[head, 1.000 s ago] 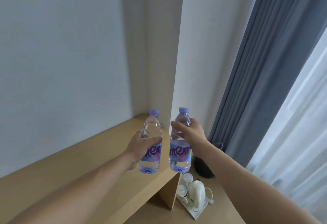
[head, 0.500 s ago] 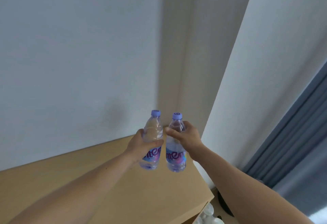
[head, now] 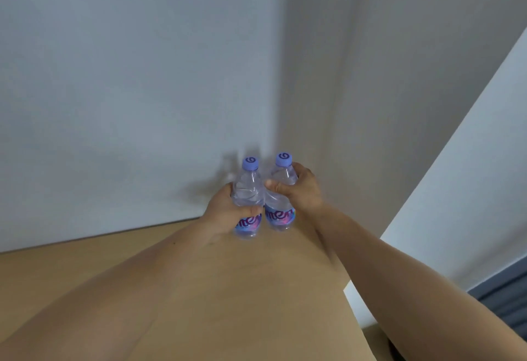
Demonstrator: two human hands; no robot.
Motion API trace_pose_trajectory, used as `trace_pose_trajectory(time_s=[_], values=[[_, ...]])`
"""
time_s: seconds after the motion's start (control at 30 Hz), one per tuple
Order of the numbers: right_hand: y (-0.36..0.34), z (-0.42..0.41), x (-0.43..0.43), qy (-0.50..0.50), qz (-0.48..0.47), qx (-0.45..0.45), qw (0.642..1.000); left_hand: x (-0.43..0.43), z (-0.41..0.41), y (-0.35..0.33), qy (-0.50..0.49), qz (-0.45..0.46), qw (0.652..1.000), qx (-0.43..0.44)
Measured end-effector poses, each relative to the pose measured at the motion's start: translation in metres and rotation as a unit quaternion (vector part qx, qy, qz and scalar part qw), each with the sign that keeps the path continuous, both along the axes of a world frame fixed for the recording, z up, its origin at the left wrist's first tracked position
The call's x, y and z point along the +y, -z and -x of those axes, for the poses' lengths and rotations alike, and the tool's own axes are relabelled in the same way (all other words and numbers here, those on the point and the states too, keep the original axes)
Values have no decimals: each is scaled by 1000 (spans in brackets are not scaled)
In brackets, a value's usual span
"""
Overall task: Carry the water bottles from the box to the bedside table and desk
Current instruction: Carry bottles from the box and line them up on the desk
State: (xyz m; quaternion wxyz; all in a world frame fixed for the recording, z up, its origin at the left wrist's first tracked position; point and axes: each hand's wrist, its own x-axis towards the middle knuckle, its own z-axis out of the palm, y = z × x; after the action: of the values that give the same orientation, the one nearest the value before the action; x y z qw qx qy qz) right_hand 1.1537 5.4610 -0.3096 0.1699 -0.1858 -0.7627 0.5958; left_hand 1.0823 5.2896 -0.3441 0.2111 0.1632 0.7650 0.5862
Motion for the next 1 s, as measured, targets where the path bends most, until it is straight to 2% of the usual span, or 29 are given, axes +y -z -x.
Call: trace_pose_trajectory(time_s=[0.17,0.4,0.57,0.7,0.83,1.0], values=[[27,20,10,-10,23,2,1000,12,11,30,-41,-22,999,10],[46,31,16,0,56,39,998,22,18,40,-88,2,995,44],[49,36,19,-14,7,43,999,27,18,43,-121,9,991,59],[58,37,19,-3,-85,-26,996,26,20,47,-90,33,993,73],[60,33,17,8,-38,-66,997,20,17,40,-87,51,992,73],[56,40,15,3,-37,-69,997,22,19,39,-89,70,990,80]])
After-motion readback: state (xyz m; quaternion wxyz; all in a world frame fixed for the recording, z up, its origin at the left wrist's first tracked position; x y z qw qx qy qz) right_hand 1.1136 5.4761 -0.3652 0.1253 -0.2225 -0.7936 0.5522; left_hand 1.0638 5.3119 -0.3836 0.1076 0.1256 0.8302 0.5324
